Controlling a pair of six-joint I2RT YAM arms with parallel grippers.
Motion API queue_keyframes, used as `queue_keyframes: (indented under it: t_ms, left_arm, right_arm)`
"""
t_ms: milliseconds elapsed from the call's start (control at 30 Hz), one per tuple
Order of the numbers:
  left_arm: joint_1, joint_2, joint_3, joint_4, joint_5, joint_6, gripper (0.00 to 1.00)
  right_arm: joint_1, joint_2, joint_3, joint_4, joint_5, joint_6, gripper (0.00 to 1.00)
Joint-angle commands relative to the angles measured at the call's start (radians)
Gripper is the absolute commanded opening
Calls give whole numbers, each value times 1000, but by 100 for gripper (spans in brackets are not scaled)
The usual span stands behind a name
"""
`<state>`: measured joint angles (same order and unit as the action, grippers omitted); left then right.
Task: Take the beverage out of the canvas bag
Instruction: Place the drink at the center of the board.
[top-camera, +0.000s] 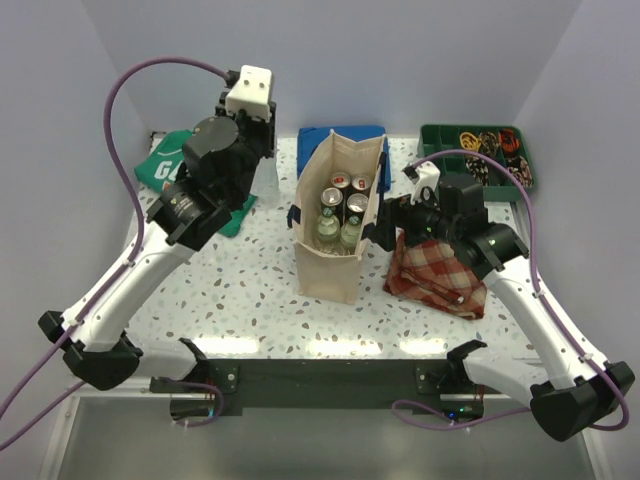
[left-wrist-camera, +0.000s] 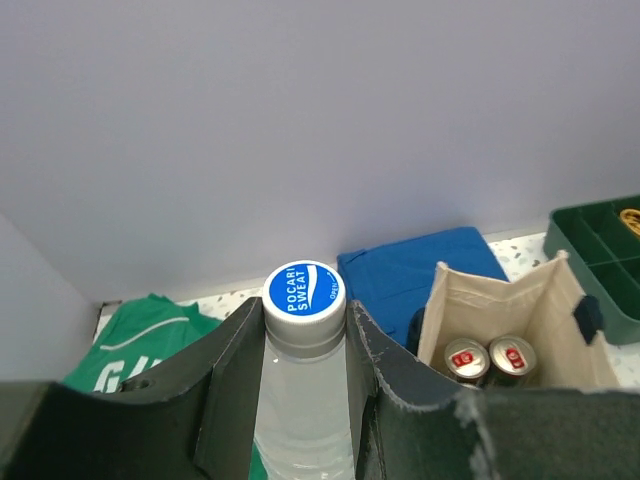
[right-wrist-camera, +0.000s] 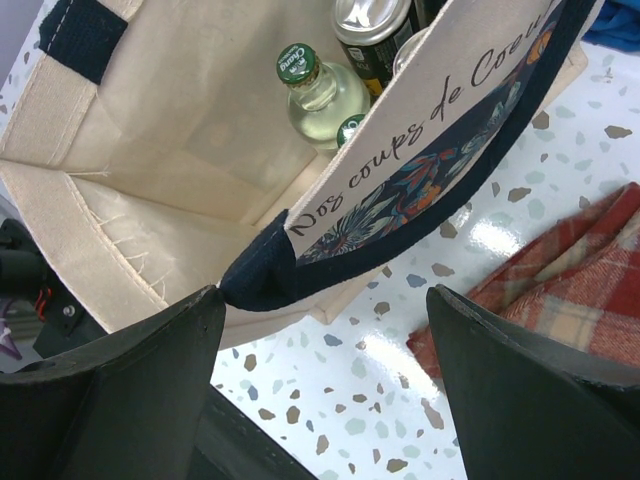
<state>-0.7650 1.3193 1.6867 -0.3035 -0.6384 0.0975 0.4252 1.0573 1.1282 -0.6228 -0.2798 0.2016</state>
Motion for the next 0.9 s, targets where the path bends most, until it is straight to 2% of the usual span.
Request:
queue_keyframes:
  t_ms: [0,233,567,667,867]
  left_arm:
    - [110,3,7,124,95,-68,0]
    - [190,69,-21,141,252,-133,0]
    - [231,83,-208,290,328,-176,0]
    - [243,90,-258,378,355,-188,0]
    - [263,149,-318,472,408,-194,0]
  right_arm:
    - [1,-5,-7,28,-4,5,86]
    - [1,12,-11,29,-6,5,86]
    - [3,38,-7,21,-4,-2,85]
    - [1,50,-4,26,-7,1,85]
    - [3,59,-1,29,-10,5,85]
